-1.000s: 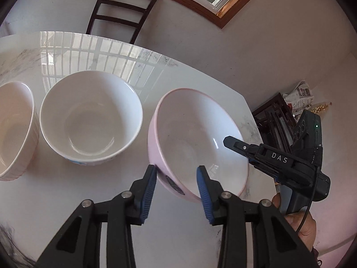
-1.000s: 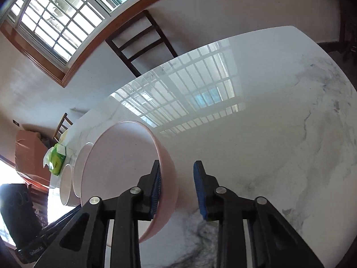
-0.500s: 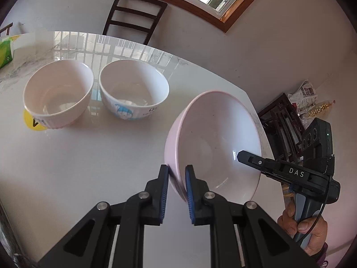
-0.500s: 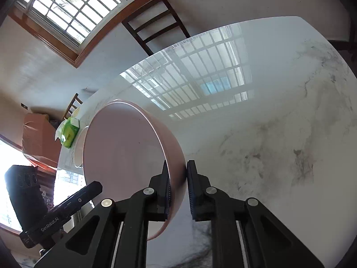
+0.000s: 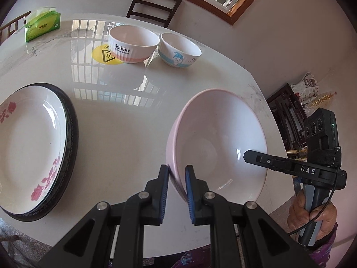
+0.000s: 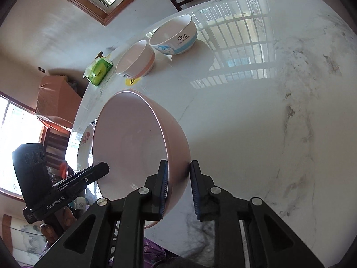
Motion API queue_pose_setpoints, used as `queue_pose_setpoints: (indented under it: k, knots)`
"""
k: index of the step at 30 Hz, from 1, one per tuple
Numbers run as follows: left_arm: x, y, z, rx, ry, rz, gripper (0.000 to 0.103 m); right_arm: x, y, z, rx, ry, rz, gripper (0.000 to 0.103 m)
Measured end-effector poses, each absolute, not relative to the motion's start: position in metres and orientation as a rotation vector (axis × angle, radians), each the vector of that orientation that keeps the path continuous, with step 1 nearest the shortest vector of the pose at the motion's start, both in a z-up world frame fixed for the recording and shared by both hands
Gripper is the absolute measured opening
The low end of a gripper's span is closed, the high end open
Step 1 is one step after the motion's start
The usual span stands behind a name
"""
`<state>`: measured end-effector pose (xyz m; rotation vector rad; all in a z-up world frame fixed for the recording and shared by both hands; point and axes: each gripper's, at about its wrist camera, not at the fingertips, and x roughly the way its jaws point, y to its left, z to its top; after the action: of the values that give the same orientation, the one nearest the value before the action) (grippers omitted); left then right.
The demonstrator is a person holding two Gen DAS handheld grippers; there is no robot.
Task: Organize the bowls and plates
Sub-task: 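Grip the pink bowl rim with both tools and lift it, then lower the pink bowl beside the plate stack and open both tools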
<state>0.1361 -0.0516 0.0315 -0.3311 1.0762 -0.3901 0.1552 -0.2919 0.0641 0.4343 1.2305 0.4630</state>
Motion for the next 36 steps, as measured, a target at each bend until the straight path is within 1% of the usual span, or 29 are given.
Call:
queue_pose_setpoints:
  k: [10,13,15,16,17,19,20,21,22,23,25,27,29,31,34,36]
  knots:
    - [0.119,-0.037,0.033,-0.252,1.018,-0.353,0.015,0.137,-0.264,0.057,0.407,1.251,0.444,0.02]
    - [0.117,-0.034,0.032,-0.244,1.006,-0.354,0.018,0.135,-0.263,0.056,0.431,1.234,0.453,0.022]
    - [0.115,-0.032,0.035,-0.249,0.99,-0.339,0.034,0.133,-0.263,0.059,0.424,1.206,0.443,0.022]
    - [0.112,-0.028,0.037,-0.252,0.973,-0.326,0.051,0.13,-0.264,0.062,0.426,1.175,0.438,0.023]
    - [0.107,-0.023,0.04,-0.255,0.95,-0.31,0.064,0.126,-0.268,0.068,0.434,1.132,0.437,0.025]
    - [0.094,-0.012,0.049,-0.294,0.866,-0.285,0.066,0.113,-0.278,0.086,0.43,1.008,0.411,0.031]
    - [0.085,-0.006,0.053,-0.322,0.823,-0.275,0.068,0.103,-0.283,0.096,0.419,0.933,0.376,0.043]
    - [0.075,-0.001,0.057,-0.351,0.793,-0.259,0.069,0.091,-0.288,0.105,0.411,0.862,0.339,0.063]
    - [0.063,0.003,0.059,-0.377,0.77,-0.252,0.069,0.078,-0.292,0.111,0.416,0.801,0.314,0.071]
    - [0.05,0.006,0.061,-0.397,0.738,-0.272,0.071,0.061,-0.295,0.116,0.44,0.74,0.301,0.075]
    - [0.023,0.007,0.06,-0.391,0.674,-0.31,0.076,0.02,-0.294,0.124,0.505,0.621,0.284,0.075]
    - [-0.002,0.007,0.052,-0.4,0.651,-0.323,0.076,-0.022,-0.286,0.128,0.523,0.532,0.263,0.095]
    - [-0.021,0.005,0.043,-0.407,0.661,-0.353,0.076,-0.058,-0.27,0.129,0.51,0.462,0.272,0.096]
    - [-0.03,0.004,0.038,-0.387,0.679,-0.341,0.076,-0.087,-0.252,0.124,0.492,0.438,0.333,0.1]
    - [-0.037,0.017,0.04,-0.457,0.629,-0.366,0.076,-0.099,-0.234,0.123,0.434,0.455,0.403,0.103]
    - [-0.047,0.019,0.041,-0.483,0.603,-0.398,0.077,-0.098,-0.236,0.118,0.492,0.452,0.475,0.103]
